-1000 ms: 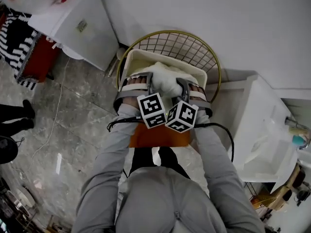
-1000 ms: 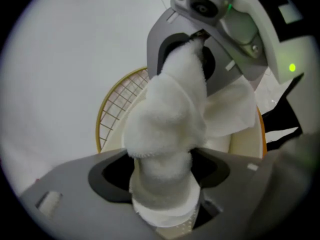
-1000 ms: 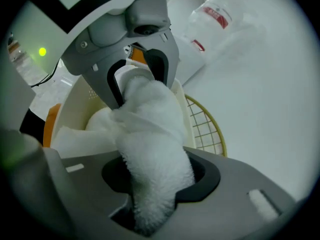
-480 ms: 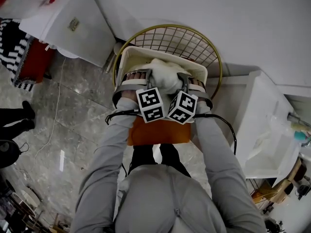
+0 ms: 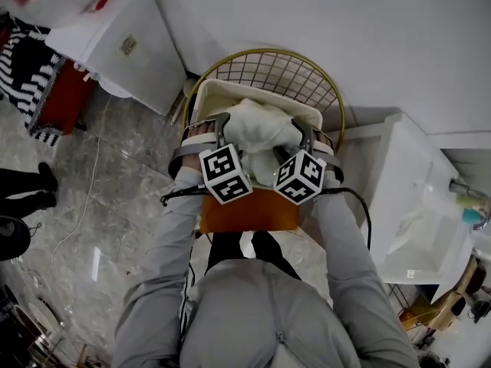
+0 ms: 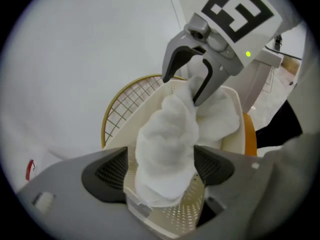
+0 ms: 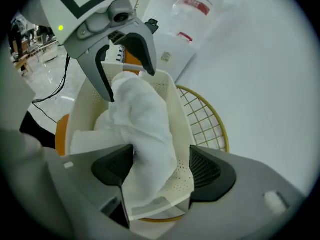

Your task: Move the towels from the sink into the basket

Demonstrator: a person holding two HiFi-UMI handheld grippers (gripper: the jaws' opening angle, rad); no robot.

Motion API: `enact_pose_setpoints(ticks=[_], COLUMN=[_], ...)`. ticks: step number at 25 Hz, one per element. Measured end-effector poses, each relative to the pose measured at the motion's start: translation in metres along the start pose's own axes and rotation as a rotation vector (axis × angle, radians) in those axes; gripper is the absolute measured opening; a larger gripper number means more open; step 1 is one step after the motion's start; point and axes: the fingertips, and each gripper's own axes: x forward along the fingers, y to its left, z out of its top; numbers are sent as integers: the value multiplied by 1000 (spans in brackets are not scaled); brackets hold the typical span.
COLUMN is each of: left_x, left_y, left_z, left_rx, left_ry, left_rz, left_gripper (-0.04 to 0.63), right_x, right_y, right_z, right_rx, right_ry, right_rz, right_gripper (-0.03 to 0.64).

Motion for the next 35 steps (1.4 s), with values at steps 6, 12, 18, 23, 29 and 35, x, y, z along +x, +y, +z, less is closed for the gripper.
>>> enact_pose_setpoints(ticks=[6,12,18,23,29,35], left_x=[-50,-108,-152,-188,-218,-238], left_y=[11,12,8,9,10,10], left_z=[14,30,36,32,20,21], left_rx=[-130,-291,-345,-479,-630,-726], left_ry=[-108,-236,-286,-342,-423,-547], left_rz=[111,230,326,409,476,502], left_gripper=[442,442,442,442,440,440], right_x=[-52,-114,-167,-207,-229,-244], right_y=[-15,-28,-40,-44,-45,-46], right_z=[14,24,22,5,-13,-13], right_rx=[165,372,497,612,703,716], right_ry=[-139,-312,-442,-531,-597,-658], right_rz=[-64,-129,-193,-271,-298,-300], right_gripper=[330,328,328,328,328,328])
